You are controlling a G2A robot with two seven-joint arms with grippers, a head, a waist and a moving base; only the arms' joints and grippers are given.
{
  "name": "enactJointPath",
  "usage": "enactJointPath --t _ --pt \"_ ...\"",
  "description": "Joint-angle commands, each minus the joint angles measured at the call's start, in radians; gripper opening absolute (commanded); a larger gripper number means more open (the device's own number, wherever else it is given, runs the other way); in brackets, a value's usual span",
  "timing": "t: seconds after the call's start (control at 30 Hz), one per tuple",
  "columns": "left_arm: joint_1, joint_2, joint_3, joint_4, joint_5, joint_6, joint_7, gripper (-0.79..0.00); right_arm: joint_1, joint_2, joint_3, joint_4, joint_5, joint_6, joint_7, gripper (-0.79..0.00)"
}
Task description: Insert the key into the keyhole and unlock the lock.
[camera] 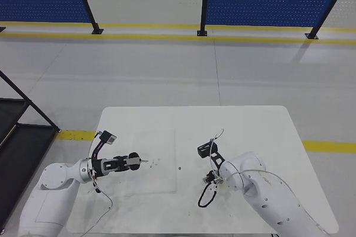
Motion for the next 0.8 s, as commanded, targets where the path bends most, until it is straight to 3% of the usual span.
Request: enactJointPath --t 0.0,0.43,0.67,0.77 --pt "0.000 0.000 0.000 0.000 0.000 0.000 0.000 -0.785 0.006 0.012 -0.015 0.001 0.014 0.012 0.000 0.000" --pt "0.000 0.000 0.000 0.000 0.000 0.000 0.000 -0.785 0.043 0.078 -0.058 0.023 0.118 0.022 0.000 0.000" --pt "0.000 0.000 0.000 0.000 0.000 0.000 0.000 -0.785 0.070 0.084 -0.075 0.039 0.149 0.022 0.000 -0.139" --pt "0.000 0.000 0.000 0.000 0.000 0.000 0.000 -0.785 0.077 0.083 -0.081 0.047 0.155 0.022 0.000 -0.249"
